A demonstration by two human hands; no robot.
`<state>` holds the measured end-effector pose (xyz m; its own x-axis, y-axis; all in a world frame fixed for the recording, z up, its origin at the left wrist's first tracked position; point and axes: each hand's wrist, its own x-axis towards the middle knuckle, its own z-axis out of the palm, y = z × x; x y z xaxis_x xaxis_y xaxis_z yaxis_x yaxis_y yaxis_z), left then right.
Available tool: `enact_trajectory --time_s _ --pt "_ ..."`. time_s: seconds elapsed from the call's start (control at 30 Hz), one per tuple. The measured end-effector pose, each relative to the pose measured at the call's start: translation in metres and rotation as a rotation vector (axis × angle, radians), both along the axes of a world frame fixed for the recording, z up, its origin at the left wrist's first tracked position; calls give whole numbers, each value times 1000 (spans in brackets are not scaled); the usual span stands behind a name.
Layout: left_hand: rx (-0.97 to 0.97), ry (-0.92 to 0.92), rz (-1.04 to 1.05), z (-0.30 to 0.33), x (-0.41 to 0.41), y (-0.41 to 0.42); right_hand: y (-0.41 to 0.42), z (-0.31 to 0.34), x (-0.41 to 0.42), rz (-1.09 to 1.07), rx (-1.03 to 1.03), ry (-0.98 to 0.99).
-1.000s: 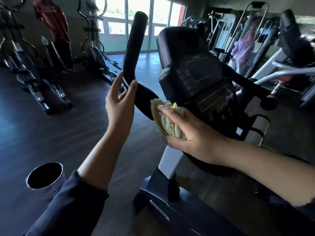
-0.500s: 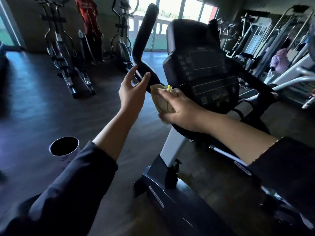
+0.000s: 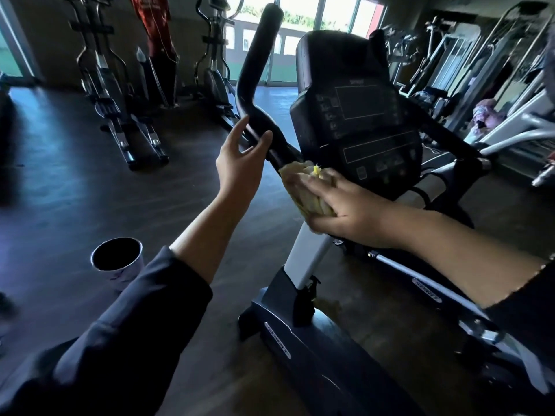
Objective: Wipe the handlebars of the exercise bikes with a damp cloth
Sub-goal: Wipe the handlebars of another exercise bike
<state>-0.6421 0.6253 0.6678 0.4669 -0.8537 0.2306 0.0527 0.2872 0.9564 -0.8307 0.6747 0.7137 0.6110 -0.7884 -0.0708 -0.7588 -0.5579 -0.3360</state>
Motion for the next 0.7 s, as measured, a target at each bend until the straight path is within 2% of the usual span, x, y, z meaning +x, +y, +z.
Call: enact_trajectory --time_s 0.1,0.3,0.47,0.7 --pt "-8 -3 -4 -2 -1 2 6 8 -14 51 11 108" --pt "8 -33 -1 -4 -3 5 -2 1 3 -7 28 -61" --pt "21 -50 25 3 -11 17 13 8 -27 86 -28 65" --pt "-20 -123 52 -4 -28 38 23 9 -30 17 -63 -227"
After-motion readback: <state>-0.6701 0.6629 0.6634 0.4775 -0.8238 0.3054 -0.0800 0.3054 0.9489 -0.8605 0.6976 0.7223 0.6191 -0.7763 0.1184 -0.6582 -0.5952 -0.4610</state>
